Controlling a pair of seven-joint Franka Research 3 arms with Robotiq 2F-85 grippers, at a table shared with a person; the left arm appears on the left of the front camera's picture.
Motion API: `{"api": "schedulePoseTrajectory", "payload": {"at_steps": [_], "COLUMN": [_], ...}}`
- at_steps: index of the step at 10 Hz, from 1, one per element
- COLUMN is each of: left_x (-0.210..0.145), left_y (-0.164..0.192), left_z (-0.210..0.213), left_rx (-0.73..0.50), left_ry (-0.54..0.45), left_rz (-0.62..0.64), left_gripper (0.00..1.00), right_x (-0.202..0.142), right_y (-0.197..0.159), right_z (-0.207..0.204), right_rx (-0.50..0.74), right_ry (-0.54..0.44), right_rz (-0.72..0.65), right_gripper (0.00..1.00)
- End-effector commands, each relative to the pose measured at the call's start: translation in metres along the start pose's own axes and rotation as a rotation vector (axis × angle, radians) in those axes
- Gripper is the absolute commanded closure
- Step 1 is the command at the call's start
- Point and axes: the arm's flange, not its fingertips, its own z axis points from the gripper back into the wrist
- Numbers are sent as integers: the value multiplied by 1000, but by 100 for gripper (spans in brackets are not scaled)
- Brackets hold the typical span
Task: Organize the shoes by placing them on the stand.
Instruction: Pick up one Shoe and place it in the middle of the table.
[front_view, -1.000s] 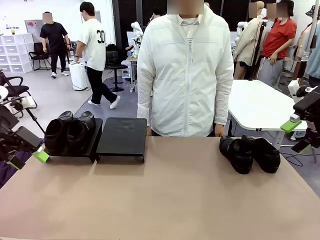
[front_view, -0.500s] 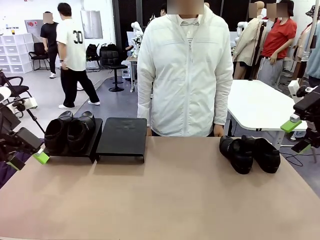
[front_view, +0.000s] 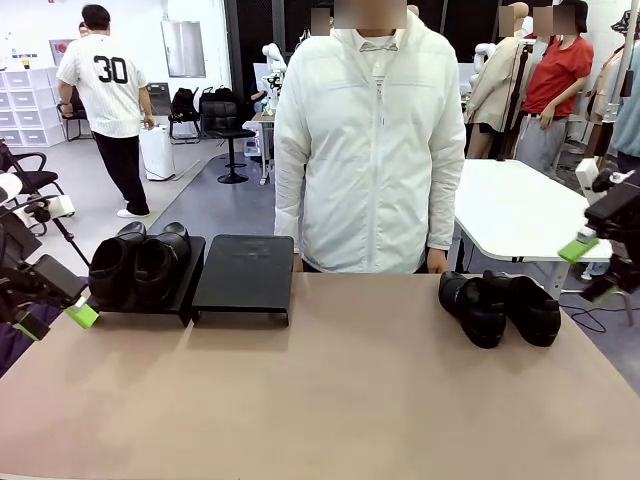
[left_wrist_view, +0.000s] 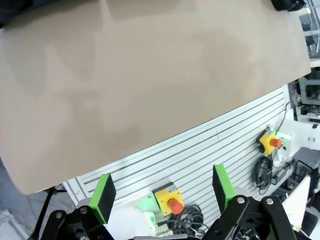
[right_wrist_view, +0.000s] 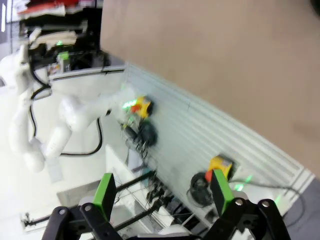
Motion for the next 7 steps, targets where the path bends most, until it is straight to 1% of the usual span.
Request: {"api": "schedulePoseTrajectory", "payload": {"at_steps": [1, 2, 3, 4, 5, 6, 7], "left_x": [1, 1, 1, 1, 1, 1, 1], "left_y": [2, 2, 2, 2, 2, 2, 2], "left_z": [3, 3, 3, 3, 3, 3, 3], "left_rx": [3, 3, 3, 3, 3, 3, 3], "left_ry": [9, 9, 9, 9, 9, 9, 9], "left_rz": [0, 0, 0, 0, 0, 0, 0], "left_gripper": [0, 0, 0, 0, 0, 0, 0], "right_x": [77, 119, 160, 188, 211, 226, 227], "right_y": [21, 18, 10, 2, -9, -16, -17], "right_z": [-31, -34, -35, -44, -56, -70, -78], "right_rx": [-174, -183, -213, -296, -401, -494, -598], "right_ry": [-158, -249, -337, -373, -399, -389, -413], "right_rz": [18, 35, 94, 97, 93, 65, 62], "right_gripper": [0, 0, 0, 0, 0, 0, 0]}}
